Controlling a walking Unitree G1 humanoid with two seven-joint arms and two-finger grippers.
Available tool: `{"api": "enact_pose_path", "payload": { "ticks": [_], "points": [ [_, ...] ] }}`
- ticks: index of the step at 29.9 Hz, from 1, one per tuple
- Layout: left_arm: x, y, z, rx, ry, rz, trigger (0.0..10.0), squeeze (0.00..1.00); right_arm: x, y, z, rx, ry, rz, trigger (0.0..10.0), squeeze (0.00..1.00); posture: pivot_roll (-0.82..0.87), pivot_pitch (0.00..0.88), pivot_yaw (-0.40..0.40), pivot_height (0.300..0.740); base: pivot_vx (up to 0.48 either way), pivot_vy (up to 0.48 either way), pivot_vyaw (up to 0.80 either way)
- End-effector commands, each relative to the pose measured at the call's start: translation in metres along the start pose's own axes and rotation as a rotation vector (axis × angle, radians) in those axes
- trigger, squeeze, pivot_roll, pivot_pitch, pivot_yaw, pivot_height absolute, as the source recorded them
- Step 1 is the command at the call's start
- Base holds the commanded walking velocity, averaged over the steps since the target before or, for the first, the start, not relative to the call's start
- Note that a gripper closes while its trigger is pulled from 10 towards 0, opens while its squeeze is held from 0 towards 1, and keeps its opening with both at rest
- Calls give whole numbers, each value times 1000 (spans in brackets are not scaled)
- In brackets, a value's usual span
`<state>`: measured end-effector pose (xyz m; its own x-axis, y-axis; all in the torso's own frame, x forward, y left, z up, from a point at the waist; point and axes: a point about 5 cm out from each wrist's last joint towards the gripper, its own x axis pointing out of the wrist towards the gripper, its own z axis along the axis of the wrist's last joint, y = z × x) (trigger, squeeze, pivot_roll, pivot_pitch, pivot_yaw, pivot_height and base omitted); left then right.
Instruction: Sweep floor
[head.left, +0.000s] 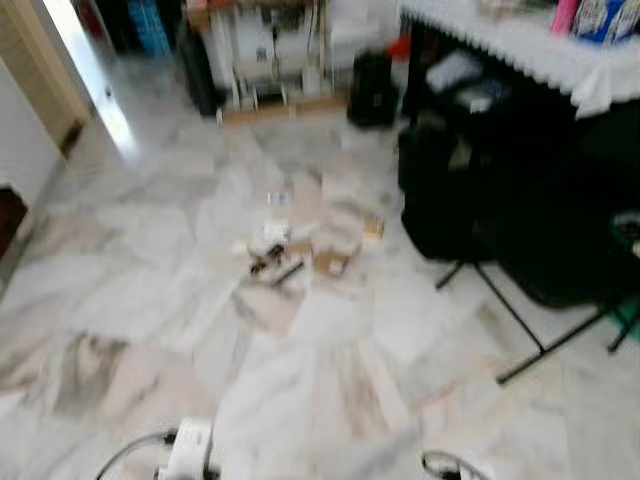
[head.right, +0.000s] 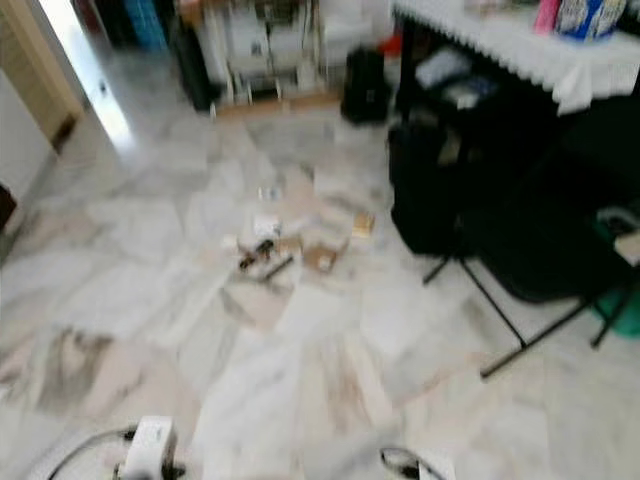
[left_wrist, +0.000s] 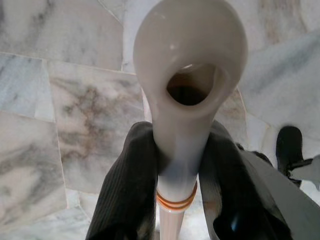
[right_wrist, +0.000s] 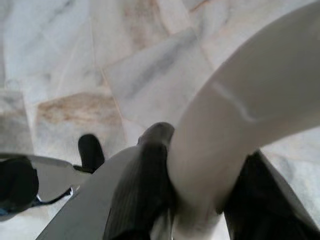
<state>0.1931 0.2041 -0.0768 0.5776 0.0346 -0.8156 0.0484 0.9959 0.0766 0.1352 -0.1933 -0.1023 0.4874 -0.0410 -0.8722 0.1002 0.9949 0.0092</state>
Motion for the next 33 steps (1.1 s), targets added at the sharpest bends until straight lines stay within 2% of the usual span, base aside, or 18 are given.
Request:
{"api": "enact_pose_path", "payload": {
  "ticks": [1, 11, 20, 23, 26, 33],
  "points": [
    [0, -3, 0, -36, -7, 4, 10000, 0, 0, 0, 3, -30, -5, 7, 10000, 0, -162, 0, 47, 740, 0, 0, 0],
    [1, -9, 3, -38, -9, -12, 10000, 0, 3, -11, 28, -91, -71, -30, 10000, 0, -164, 0, 42, 740, 0, 0, 66],
    [1, -10, -1, -34, -2, -15, 10000, 0, 0, -10, 11, -77, -52, -13, 10000, 0, -156, 0, 47, 740, 0, 0, 756],
    [1, -9, -1, -34, -2, -13, 10000, 0, 0, -9, 9, -36, -47, -11, 10000, 0, -158, 0, 48, 740, 0, 0, 0],
    [1, -9, 0, -35, -1, -10, 10000, 0, -1, -11, 9, -51, -47, -13, 10000, 0, -159, 0, 46, 740, 0, 0, 0],
    [1, -8, 1, -48, -15, 7, 10000, 0, -4, -27, 2, -47, -24, -32, 10000, 0, -150, 0, 41, 740, 0, 0, 0]
  ]
}}
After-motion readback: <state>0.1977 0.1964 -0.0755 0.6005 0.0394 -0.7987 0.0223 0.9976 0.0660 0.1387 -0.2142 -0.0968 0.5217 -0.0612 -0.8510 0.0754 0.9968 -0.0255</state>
